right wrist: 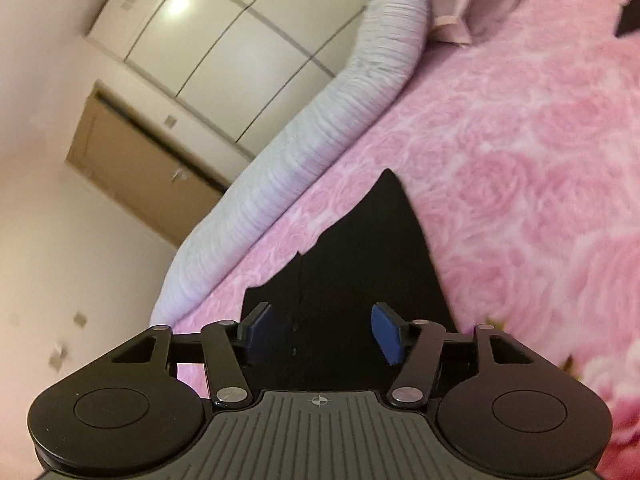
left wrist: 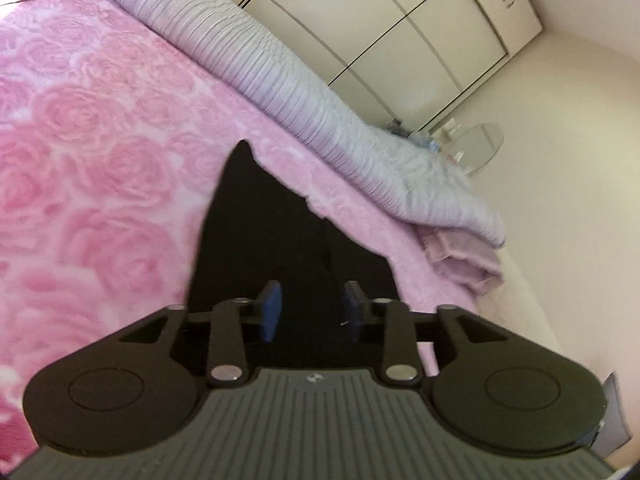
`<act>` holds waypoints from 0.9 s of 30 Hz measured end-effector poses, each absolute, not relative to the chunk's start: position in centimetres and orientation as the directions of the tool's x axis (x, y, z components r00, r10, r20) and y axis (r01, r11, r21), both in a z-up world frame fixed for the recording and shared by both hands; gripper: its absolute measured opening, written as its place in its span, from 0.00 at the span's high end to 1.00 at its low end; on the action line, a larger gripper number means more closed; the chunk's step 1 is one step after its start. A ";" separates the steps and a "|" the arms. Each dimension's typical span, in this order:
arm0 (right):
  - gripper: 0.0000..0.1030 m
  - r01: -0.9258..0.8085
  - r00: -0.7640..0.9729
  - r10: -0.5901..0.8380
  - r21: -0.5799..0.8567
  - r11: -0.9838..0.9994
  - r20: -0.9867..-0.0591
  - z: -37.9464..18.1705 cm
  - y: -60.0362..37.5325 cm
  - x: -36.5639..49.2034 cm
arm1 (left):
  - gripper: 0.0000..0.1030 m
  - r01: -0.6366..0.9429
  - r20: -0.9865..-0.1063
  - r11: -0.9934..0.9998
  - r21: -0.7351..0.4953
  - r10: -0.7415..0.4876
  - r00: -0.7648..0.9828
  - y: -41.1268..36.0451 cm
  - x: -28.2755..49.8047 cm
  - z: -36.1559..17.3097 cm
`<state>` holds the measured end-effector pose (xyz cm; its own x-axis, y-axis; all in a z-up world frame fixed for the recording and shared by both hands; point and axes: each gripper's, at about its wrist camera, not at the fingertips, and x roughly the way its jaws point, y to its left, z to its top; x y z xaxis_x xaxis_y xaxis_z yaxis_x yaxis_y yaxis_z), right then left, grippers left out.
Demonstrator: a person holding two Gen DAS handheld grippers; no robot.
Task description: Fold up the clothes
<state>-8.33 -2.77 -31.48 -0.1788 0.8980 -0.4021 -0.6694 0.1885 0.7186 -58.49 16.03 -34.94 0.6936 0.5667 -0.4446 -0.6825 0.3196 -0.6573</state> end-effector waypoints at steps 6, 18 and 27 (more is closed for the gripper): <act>0.42 -0.777 -0.170 0.814 0.584 0.236 -0.556 -35.2 -2.2 -7.7 | 0.69 -0.725 -0.547 0.321 -0.609 0.492 0.677 16.5 -58.3 -38.3; 0.43 -0.885 -0.188 0.770 0.446 0.136 -0.610 -37.4 1.8 -9.2 | 0.90 -0.759 -0.623 0.464 -0.458 0.441 0.646 19.4 -53.6 -40.7; 0.91 -0.926 -0.166 0.808 0.370 0.070 -0.566 -36.5 3.3 -10.2 | 0.95 -0.728 -0.477 0.520 -0.446 0.550 0.686 18.5 -54.3 -37.6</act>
